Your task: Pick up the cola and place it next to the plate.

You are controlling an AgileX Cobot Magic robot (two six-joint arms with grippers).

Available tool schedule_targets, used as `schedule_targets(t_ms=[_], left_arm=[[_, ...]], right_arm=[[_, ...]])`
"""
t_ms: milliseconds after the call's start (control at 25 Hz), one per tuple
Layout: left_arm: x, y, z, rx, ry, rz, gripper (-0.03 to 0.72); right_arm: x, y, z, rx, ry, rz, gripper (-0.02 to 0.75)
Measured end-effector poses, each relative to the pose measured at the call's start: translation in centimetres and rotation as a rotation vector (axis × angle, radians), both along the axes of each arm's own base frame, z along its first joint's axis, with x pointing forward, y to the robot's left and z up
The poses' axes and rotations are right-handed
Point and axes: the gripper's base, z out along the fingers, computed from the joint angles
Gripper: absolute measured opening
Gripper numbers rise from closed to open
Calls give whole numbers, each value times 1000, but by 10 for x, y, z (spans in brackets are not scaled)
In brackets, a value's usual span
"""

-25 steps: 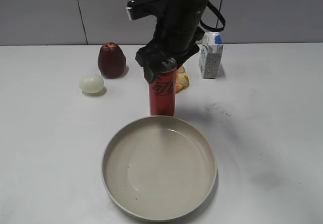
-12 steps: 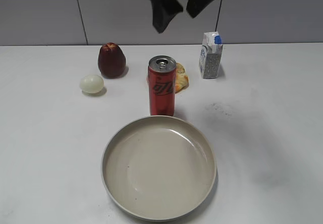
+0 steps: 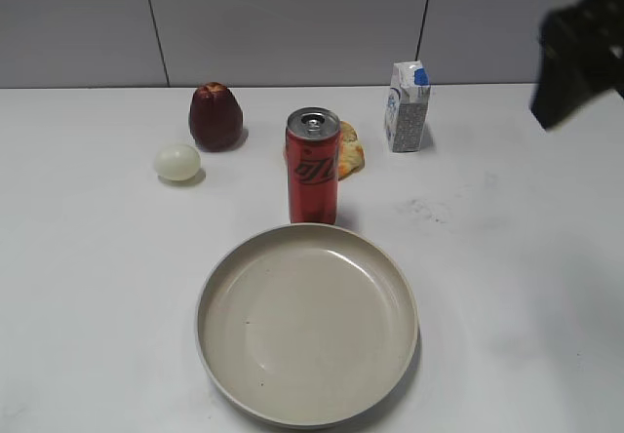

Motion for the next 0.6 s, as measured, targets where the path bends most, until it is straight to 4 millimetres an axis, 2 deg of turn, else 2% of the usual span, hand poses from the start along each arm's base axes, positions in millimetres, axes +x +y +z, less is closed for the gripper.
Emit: schedule_targets(t_ms=[120, 320, 480, 600], left_arm=[[0, 0, 0, 0, 0, 0, 227], [0, 0, 0, 0, 0, 0, 227], [0, 0, 0, 0, 0, 0, 227], [0, 0, 0, 0, 0, 0, 227]], right_arm=[[-47, -26, -18, -2, 34, -53, 599], [-120, -57, -49, 15, 37, -103, 595], [-165, -76, -66, 56, -43, -108, 595], [-193, -87, -70, 119, -174, -106, 595]])
